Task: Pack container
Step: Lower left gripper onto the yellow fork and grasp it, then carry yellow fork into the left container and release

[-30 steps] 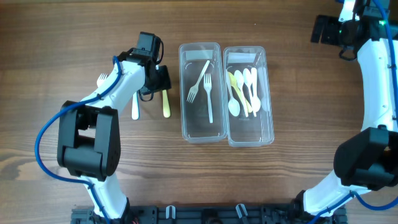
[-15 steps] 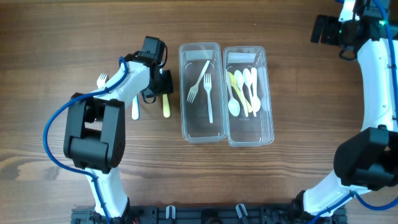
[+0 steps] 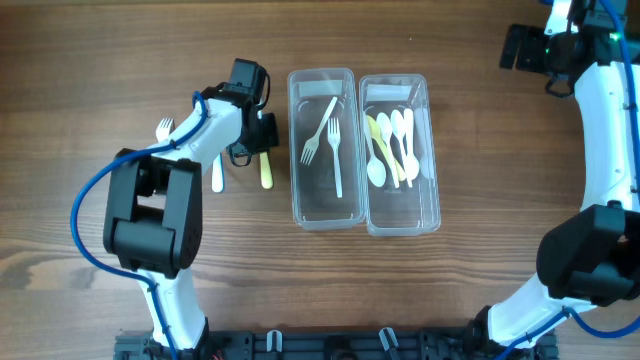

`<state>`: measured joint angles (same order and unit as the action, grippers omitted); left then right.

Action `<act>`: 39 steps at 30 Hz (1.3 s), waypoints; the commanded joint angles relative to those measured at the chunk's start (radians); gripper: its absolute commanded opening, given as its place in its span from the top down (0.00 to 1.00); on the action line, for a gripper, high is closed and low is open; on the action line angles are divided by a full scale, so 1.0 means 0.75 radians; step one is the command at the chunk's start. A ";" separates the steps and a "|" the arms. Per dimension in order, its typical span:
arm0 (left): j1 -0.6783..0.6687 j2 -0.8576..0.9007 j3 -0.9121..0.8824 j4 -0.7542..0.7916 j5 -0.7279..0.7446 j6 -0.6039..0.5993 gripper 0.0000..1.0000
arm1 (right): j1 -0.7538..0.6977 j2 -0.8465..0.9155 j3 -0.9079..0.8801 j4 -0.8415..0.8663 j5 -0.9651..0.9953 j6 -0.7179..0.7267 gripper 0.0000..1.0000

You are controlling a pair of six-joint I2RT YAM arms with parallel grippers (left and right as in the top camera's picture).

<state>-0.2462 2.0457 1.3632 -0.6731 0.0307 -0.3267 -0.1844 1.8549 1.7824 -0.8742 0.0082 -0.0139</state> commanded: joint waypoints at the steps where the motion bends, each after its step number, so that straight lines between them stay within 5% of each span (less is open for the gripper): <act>1: 0.020 -0.021 0.023 -0.014 -0.184 0.013 0.96 | 0.005 -0.017 0.014 0.003 0.009 -0.016 0.00; 7: 0.079 -0.210 0.214 -0.035 -0.163 0.007 0.96 | 0.005 -0.017 0.014 0.003 0.009 -0.016 0.00; 16: 0.028 -0.463 0.348 0.000 0.177 -0.134 0.96 | 0.005 -0.017 0.014 0.003 0.008 -0.016 0.00; 35: -0.297 -0.246 0.347 -0.145 0.253 -0.133 0.96 | 0.005 -0.017 0.014 0.003 0.008 -0.016 0.00; 39: -0.302 -0.245 0.347 -0.146 0.252 -0.133 0.82 | 0.005 -0.017 0.014 0.003 0.009 -0.016 0.00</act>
<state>-0.4751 1.8576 1.6241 -0.7818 0.2024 -0.4099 -0.1844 1.8549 1.7824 -0.8745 0.0082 -0.0139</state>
